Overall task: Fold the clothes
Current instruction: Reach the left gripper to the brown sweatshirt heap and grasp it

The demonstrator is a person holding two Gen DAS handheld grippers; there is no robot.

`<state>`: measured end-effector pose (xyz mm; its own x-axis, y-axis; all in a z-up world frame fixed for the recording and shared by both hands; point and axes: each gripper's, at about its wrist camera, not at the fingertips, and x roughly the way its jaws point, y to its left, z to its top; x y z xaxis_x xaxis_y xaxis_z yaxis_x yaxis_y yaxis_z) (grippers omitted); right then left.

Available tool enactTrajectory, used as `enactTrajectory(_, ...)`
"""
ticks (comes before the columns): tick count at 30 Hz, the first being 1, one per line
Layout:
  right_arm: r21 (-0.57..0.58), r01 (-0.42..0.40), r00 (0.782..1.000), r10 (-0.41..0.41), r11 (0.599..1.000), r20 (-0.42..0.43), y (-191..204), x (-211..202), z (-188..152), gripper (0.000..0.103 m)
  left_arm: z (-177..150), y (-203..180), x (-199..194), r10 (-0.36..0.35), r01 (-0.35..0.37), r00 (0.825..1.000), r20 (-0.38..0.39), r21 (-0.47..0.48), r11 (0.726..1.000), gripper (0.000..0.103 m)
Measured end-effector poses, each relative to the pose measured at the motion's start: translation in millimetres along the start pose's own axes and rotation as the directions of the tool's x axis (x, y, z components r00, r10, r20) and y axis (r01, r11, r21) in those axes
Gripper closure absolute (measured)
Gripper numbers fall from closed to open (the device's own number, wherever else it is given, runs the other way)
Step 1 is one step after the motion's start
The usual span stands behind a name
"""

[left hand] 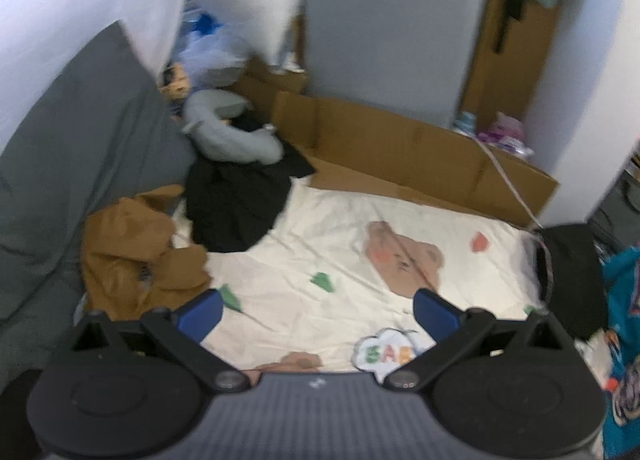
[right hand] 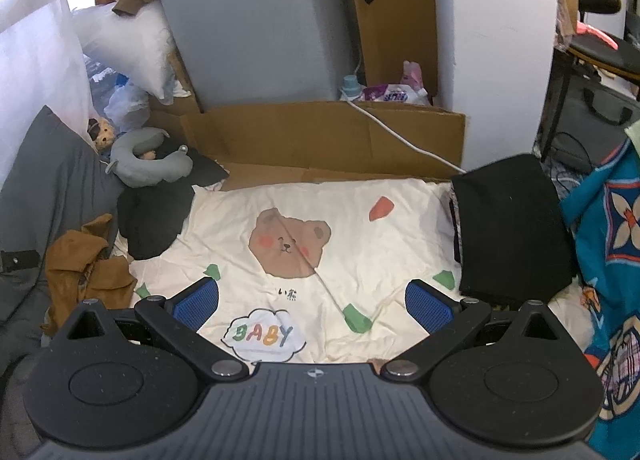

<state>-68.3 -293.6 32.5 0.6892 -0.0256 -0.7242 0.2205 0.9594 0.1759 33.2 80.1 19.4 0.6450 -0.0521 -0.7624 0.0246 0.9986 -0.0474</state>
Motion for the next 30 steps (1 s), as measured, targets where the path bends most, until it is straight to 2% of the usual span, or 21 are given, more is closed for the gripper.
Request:
enactTrajectory(2, -0.020, 0.006, 1.000, -0.006, 1.000, 0.009, 4, 6, 0, 0.000, 1, 18, 5, 0.024, -0.024, 1.000, 0.001, -0.036, 0.999, 0.001)
enactTrajectory(7, -0.006, -0.016, 1.000, 0.016, 1.000, 0.017, 9, 22, 2, 0.000, -4, 56, 19, 0.083, -0.083, 0.997, -0.006, -0.054, 0.995, 0.003)
enactTrajectory(16, 0.036, -0.040, 0.999, 0.039, 0.999, 0.025, 16, 52, 6, 0.000, -27, 114, 40, 0.135, -0.141, 0.989, -0.053, -0.127, 0.982, 0.005)
enactTrajectory(20, 0.012, -0.031, 0.998, 0.030, 0.999, 0.057, 26, 61, 3, 0.000, -37, 134, 47, 0.156, -0.163, 0.986, -0.054, -0.141, 0.977, 0.007)
enactTrajectory(30, 0.036, -0.043, 0.999, 0.042, 0.998, 0.020, 30, 100, -10, 0.000, -52, 182, 73, 0.216, -0.219, 0.976, -0.041, -0.185, 0.958, 0.007)
